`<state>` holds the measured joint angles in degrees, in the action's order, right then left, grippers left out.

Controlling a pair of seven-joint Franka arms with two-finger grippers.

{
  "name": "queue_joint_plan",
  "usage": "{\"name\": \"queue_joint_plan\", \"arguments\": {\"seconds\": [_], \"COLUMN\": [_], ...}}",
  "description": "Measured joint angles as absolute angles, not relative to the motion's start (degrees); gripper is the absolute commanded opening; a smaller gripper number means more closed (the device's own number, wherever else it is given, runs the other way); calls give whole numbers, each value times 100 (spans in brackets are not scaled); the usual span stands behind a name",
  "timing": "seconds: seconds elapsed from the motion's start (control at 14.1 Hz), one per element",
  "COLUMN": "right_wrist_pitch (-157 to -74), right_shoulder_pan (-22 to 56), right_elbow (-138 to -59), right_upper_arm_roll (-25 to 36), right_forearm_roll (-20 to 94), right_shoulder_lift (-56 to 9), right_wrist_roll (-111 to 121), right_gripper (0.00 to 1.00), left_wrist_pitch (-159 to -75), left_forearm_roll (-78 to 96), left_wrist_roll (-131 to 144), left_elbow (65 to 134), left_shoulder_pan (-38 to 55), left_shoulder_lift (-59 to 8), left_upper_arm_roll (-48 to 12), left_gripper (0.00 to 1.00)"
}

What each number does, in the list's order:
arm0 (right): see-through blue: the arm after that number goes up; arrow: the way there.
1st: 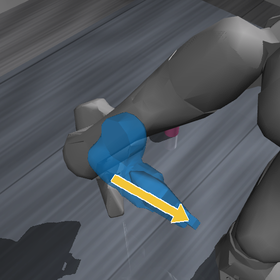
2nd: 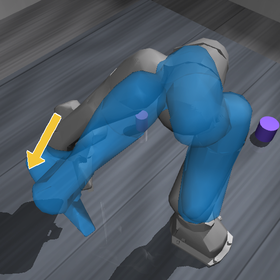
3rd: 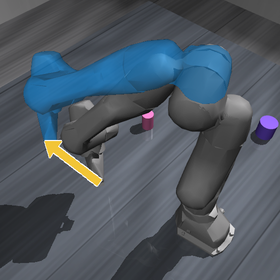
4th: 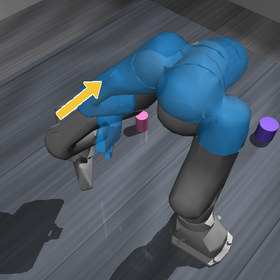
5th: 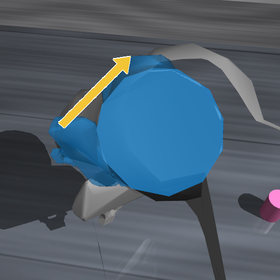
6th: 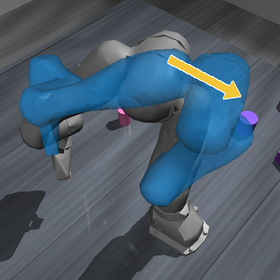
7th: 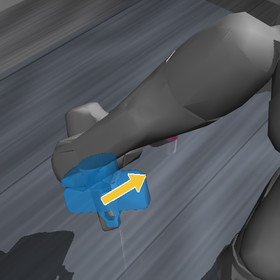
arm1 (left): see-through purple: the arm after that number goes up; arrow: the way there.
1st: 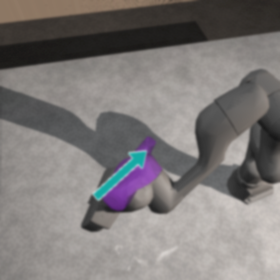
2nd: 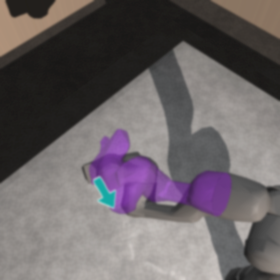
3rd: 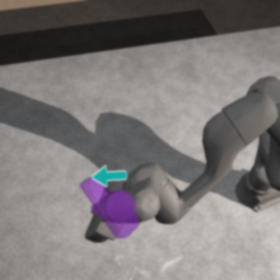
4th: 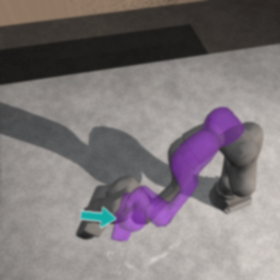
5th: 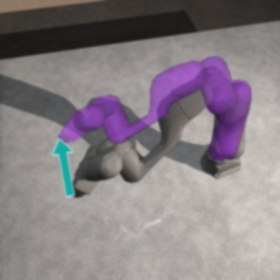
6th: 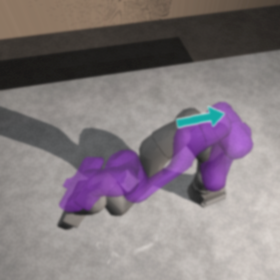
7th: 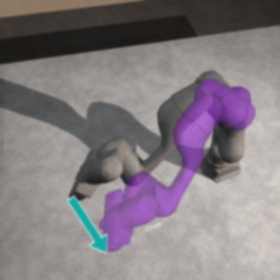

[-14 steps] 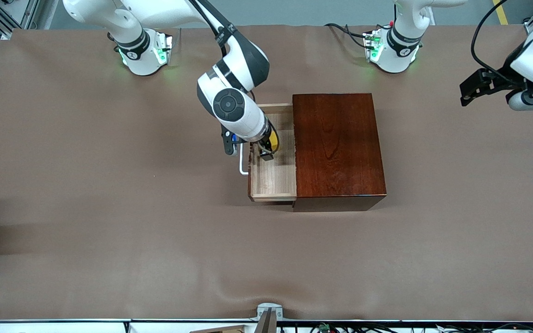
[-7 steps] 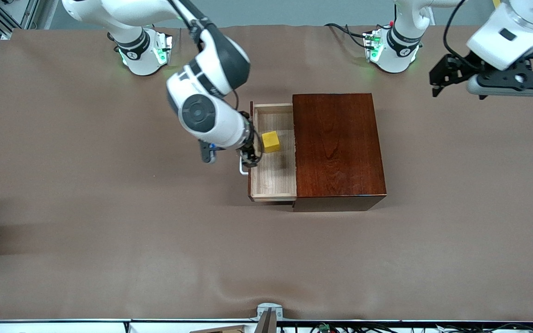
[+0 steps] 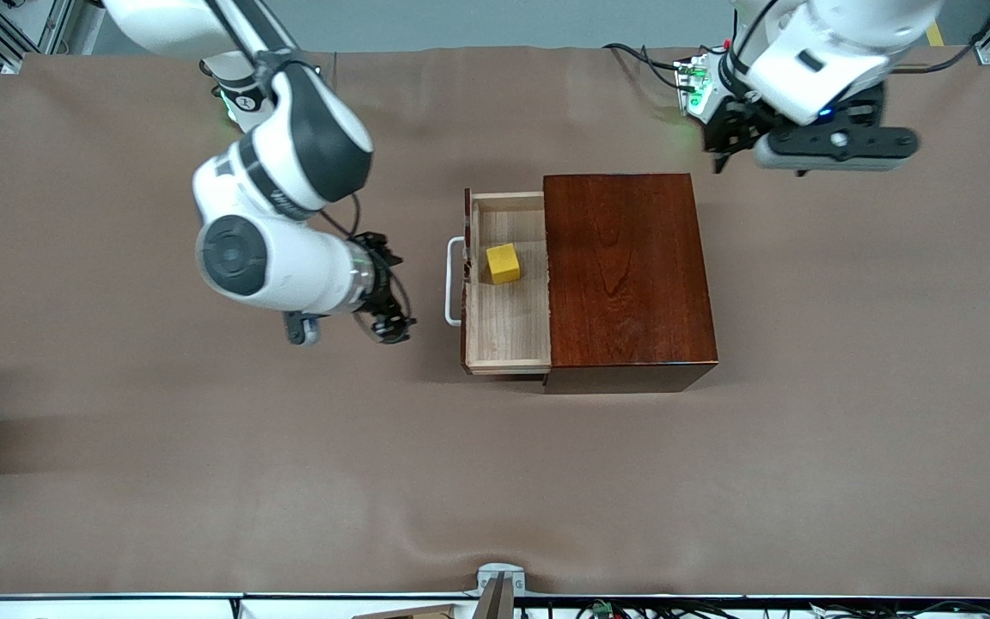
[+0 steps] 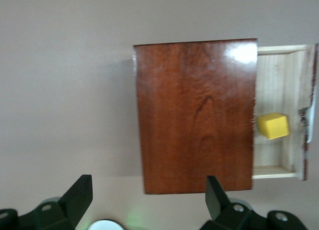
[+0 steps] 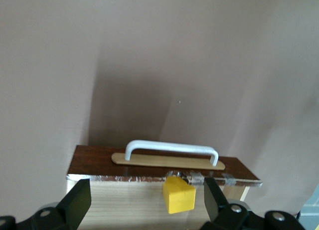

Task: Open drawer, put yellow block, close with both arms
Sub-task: 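Withdraw the right gripper while the left gripper reaches the drawer handle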

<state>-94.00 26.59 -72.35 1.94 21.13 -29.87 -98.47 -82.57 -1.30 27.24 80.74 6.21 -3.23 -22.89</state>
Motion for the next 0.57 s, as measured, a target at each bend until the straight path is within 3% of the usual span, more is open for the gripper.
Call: {"name": "queue_joint_plan", "arguments": {"seconds": [0.57], "right_wrist_pitch": [-8394], "right_shoulder_pan": [1755], "right_elbow": [-7035], "right_upper_arm_roll": [221], "right_forearm_roll": [2107], "right_shoulder_lift": [-2641], "right_wrist_roll": [-7742], "right_gripper": [100], "left_wrist_pitch": [-9186], "left_forearm_roll": [-108], "left_wrist_roll": [5898], "left_elbow": [7563], "left_shoulder_pan": [2019], "left_shoulder_lift": [-1524], "left_upper_arm_roll": [-2397], "left_gripper": [100]}}
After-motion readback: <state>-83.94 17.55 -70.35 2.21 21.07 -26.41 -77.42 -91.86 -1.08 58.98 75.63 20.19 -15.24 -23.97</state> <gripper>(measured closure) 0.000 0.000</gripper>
